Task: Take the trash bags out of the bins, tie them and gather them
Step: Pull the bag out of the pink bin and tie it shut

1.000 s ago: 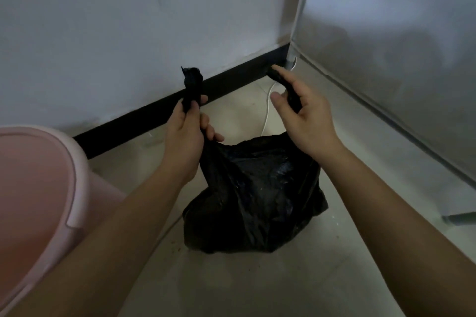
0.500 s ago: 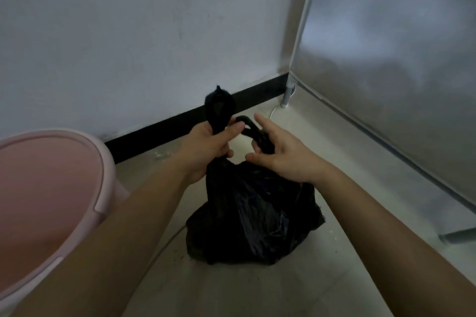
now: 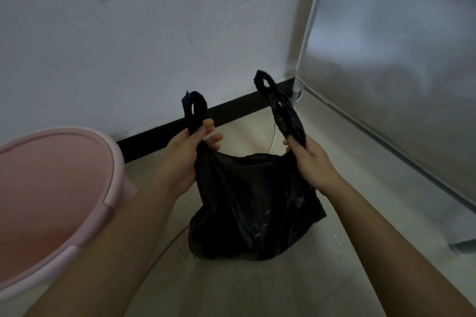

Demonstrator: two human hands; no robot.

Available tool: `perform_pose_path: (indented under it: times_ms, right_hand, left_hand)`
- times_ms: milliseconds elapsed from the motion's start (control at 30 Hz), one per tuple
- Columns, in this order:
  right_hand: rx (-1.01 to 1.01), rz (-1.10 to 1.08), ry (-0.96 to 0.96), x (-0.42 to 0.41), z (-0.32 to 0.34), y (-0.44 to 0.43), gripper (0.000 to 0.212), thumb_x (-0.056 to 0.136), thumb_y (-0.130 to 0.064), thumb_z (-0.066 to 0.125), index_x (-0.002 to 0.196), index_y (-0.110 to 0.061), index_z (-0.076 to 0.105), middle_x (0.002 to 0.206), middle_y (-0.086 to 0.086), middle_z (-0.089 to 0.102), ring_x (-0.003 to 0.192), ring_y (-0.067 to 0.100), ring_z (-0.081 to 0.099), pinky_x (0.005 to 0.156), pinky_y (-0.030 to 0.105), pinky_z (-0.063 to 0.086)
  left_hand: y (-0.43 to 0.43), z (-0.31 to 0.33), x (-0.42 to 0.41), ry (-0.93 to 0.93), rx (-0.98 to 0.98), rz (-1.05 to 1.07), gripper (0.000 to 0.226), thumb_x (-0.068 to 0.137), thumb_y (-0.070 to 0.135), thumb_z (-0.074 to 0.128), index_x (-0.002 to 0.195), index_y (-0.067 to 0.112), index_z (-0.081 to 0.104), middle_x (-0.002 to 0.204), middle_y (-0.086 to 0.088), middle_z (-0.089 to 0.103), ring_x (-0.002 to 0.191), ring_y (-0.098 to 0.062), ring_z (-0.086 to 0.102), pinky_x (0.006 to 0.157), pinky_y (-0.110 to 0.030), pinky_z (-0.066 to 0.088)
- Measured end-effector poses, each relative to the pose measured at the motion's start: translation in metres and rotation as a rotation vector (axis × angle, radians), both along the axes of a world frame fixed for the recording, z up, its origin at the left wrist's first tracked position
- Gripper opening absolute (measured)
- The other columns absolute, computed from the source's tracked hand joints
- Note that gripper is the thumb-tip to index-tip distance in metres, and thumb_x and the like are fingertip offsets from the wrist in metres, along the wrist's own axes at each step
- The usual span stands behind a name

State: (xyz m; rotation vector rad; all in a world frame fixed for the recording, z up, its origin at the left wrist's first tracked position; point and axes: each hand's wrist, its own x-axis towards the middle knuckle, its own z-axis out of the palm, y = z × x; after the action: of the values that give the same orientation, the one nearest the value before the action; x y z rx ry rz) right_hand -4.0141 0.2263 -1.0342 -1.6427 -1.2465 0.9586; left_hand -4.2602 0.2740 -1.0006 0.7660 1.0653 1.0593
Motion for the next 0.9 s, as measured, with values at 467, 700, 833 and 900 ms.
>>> perform_pose_path:
  times_ms: [467,700,833,900]
  right_hand:
    - [0.062,-0.277,0.081,-0.016,-0.018,0.001,0.040,0.104,-0.042,0.039,0.128,-0.016,0.057,0.101,-0.005,0.059,0.100,0.019,0.059,0.089,0.036,0.046]
    - [0.106,-0.059,-0.156,-0.037,-0.039,-0.025,0.020,0.105,-0.028,0.042,0.110,-0.012,0.053,0.088,-0.003,0.059,0.078,0.011,0.055,0.067,0.024,0.038]
    - [0.125,-0.020,-0.129,-0.054,-0.042,-0.035,0.018,0.105,-0.026,0.042,0.107,-0.012,0.053,0.084,-0.005,0.059,0.072,-0.005,0.055,0.064,0.009,0.041]
    - [0.136,-0.001,-0.126,-0.060,-0.043,-0.039,0.015,0.105,-0.025,0.042,0.107,-0.015,0.052,0.085,-0.005,0.061,0.073,-0.008,0.057,0.066,0.005,0.041]
  left_hand:
    - [-0.044,-0.027,-0.006,0.202,0.163,-0.412,0.054,0.081,0.050,0.069,0.131,0.032,0.060,0.122,0.029,0.064,0.123,0.004,0.055,0.101,-0.015,0.043]
    - [-0.037,-0.047,0.018,-0.496,-0.247,0.148,0.028,0.106,0.032,0.043,0.087,0.015,0.053,0.066,-0.003,0.058,0.064,-0.020,0.068,0.074,-0.041,0.060]
    - [-0.041,-0.057,0.012,-0.378,-0.303,0.197,0.031,0.102,0.037,0.053,0.079,0.017,0.049,0.053,0.005,0.027,0.040,-0.009,0.030,0.054,-0.028,0.055]
    - [-0.041,-0.060,0.009,-0.342,-0.307,0.152,0.030,0.098,0.026,0.060,0.074,0.020,0.043,0.055,0.005,0.024,0.041,-0.009,0.025,0.044,-0.024,0.043]
